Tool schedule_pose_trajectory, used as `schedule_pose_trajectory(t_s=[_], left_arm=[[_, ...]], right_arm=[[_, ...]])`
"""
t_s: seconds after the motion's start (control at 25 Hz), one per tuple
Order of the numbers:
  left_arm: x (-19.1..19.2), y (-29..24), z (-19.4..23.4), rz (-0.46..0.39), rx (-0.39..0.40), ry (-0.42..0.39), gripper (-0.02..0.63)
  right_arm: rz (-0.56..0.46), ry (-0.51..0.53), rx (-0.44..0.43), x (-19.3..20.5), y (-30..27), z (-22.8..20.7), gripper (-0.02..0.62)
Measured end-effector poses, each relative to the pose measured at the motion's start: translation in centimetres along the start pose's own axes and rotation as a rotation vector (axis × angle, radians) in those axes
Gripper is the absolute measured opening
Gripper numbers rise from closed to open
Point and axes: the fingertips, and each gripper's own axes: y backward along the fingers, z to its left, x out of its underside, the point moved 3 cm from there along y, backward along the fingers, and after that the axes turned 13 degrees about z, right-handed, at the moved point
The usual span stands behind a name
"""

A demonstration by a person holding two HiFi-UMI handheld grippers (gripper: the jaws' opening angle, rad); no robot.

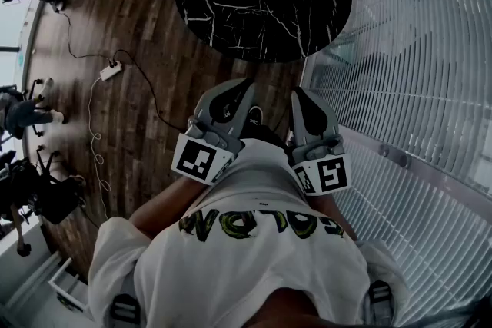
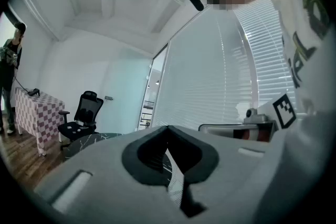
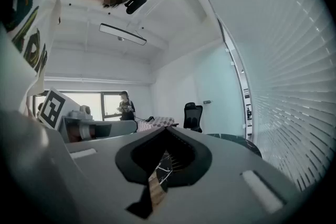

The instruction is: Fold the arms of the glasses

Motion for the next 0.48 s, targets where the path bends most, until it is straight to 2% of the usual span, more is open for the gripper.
schedule_pose_trajectory(t_s=[0.2,0.48], left_arm=[[0.7,-0.1,-0.4,0.028,-0.011,0.005,0.0],[1.0,-1.1,-1.2,0.014,-0.04,0.029,0.0]], right_arm=[[-0.004,-0.004,-0.009,0.1,0.3,-0.3,0.002],[-0.023,0.0,-0.014,0.5,0.5,-1.8,0.002]])
